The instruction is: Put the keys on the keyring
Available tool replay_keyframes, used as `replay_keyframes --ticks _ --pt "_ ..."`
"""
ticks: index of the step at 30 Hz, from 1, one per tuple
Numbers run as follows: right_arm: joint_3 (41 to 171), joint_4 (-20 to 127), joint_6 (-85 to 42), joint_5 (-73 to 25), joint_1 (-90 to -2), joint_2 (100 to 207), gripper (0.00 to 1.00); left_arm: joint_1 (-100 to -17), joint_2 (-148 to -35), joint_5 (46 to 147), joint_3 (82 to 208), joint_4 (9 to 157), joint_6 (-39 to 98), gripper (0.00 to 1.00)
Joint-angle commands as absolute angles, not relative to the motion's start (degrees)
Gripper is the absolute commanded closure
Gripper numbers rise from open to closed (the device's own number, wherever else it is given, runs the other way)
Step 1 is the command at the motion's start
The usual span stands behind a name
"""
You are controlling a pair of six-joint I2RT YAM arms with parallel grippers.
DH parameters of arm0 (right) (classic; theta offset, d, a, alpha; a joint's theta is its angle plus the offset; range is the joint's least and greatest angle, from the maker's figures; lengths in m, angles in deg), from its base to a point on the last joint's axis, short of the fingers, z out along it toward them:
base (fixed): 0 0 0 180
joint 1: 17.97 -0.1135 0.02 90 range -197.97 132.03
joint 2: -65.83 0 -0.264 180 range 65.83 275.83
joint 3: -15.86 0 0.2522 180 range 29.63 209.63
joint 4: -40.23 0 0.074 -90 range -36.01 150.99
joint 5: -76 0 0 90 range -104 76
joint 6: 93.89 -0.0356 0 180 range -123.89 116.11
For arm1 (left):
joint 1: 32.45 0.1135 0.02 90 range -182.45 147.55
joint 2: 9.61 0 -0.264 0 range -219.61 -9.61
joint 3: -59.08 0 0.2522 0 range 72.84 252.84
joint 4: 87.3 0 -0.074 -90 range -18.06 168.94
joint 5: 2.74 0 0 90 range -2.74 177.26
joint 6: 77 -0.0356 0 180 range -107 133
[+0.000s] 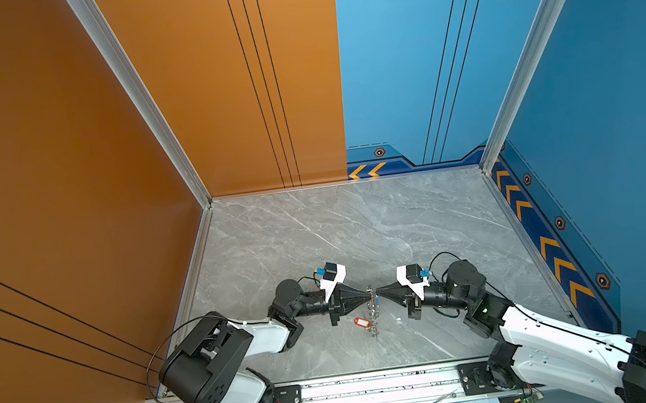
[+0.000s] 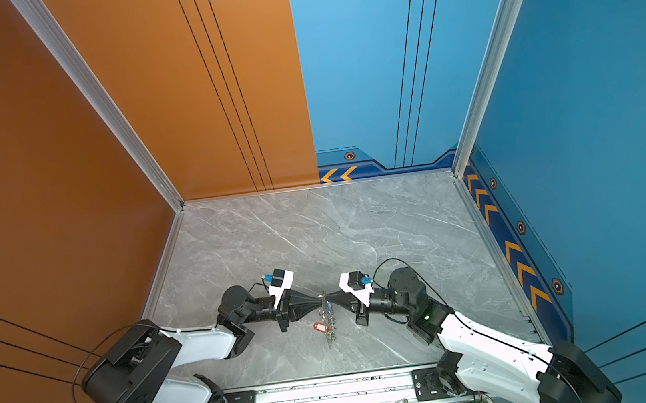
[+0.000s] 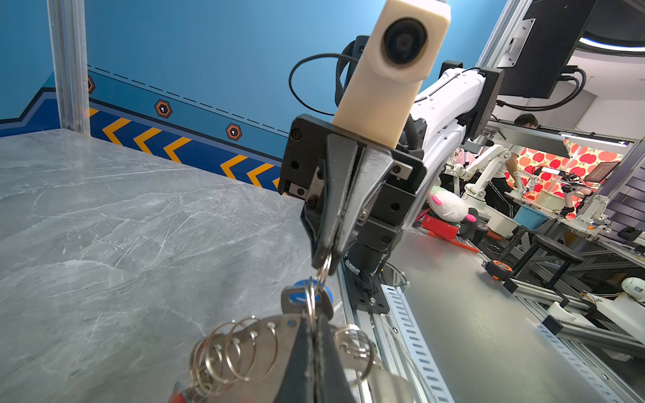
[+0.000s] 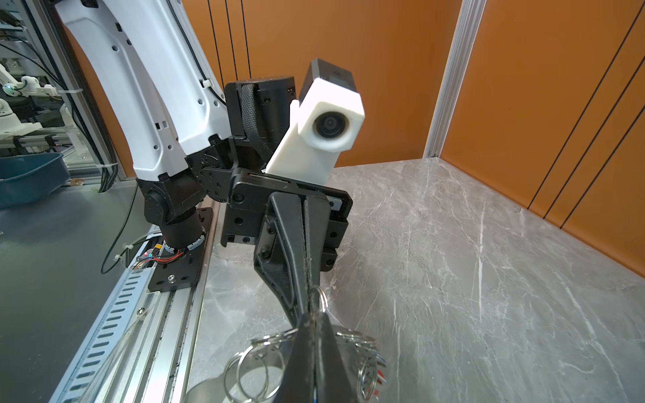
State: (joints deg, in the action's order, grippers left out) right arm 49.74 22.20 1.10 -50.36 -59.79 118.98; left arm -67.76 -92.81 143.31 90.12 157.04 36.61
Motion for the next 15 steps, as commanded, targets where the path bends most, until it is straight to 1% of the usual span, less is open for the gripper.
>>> replay_keyframes --ticks 1,8,15 --pt "49.4 23.2 3.6 -47.3 -61.0 119.1 1.0 -68.6 -92.8 145.3 91.4 159.7 37.0 1.0" --pt "49.1 26.6 6.9 -42.3 -62.3 118.0 1.0 -68.6 -92.1 145.1 91.1 159.6 37.1 1.0" --pt "48.2 28.0 7.2 -40.6 -62.2 115.7 1.0 -68.3 -91.3 144.7 90.7 159.7 36.9 1.0"
